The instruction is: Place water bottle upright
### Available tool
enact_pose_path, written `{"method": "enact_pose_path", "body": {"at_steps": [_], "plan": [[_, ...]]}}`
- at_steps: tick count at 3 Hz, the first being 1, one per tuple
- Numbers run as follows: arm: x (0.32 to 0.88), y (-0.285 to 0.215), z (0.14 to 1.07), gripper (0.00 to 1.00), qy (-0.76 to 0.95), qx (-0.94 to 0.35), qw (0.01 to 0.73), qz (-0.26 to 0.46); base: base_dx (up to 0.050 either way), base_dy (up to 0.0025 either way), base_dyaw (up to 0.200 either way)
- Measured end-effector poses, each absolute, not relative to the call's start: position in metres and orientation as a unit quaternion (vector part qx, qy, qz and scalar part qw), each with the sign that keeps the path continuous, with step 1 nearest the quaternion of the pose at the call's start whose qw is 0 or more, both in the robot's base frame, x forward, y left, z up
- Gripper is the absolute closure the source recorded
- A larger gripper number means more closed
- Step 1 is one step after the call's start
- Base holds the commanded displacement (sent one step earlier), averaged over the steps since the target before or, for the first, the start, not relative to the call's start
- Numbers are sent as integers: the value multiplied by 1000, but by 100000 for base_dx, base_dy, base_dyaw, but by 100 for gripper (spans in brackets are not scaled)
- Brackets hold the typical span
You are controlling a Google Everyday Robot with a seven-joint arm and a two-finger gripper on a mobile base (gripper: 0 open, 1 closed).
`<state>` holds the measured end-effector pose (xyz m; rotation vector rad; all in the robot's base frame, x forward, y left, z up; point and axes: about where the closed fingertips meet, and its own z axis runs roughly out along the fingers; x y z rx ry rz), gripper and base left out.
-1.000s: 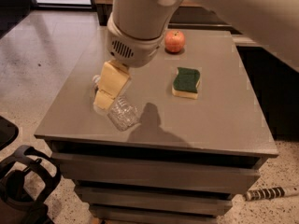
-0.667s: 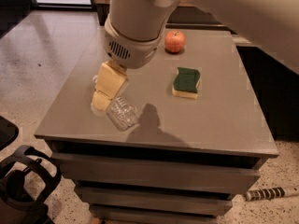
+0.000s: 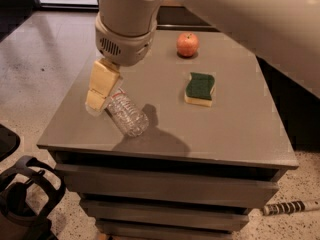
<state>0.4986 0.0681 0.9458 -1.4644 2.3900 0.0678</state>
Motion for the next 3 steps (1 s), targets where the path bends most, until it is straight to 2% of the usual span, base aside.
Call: {"method": "enact_pose_path", "body": {"at_steps": [1,3], "plan": [[524,85,934,0,844,-514,153,26,0,0,0],[557,76,912,0,868,-480,129,13,0,0,0]]}}
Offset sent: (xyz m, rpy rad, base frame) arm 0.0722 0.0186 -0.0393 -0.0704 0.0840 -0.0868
